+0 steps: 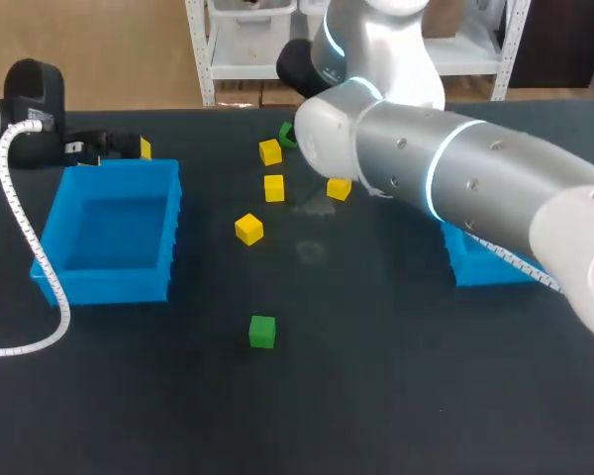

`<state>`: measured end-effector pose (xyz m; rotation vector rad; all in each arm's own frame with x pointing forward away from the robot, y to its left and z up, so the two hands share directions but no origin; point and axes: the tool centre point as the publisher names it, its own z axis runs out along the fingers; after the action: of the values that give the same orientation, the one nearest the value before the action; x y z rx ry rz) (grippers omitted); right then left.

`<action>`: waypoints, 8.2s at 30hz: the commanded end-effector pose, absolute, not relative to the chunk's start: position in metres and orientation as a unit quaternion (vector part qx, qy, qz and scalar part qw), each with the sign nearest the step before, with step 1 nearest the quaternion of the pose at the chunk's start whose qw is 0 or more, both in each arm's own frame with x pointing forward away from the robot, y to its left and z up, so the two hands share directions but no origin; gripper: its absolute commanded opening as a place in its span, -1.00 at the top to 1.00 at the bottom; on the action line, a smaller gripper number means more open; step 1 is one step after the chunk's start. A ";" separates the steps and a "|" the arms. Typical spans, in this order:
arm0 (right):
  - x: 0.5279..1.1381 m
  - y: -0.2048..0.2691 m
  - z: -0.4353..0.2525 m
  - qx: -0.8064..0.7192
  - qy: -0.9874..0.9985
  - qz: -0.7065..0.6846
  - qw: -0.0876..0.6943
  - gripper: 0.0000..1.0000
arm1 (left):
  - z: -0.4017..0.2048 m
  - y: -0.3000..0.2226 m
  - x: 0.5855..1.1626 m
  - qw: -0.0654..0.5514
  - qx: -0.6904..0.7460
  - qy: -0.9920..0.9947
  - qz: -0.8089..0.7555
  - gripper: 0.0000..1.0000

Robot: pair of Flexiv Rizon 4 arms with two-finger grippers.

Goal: Put the green cubes in the right bin and the yellow cubes in the left bin.

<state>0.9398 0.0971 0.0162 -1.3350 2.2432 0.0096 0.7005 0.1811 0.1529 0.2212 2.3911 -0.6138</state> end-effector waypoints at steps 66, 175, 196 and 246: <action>0.949 0.105 -0.003 -0.484 0.848 -0.010 0.218 1.00 | 0.151 0.184 0.700 0.328 0.087 0.910 -0.240 -1.00; 0.701 -0.024 0.148 -0.500 0.846 -0.009 0.186 -1.00 | 0.151 0.184 0.700 0.328 0.087 0.910 -0.240 -1.00; 0.627 0.059 0.125 -0.636 0.758 0.052 0.131 -1.00 | 0.151 0.184 0.700 0.328 0.087 0.910 -0.240 -1.00; 0.533 0.160 0.014 -0.652 0.753 0.023 0.081 -1.00 | 0.151 0.184 0.700 0.328 0.087 0.910 -0.240 -1.00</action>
<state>0.5296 0.1543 0.0203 -1.9465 2.2461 0.0739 0.7005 0.1811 0.1528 0.2211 2.3911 -0.6138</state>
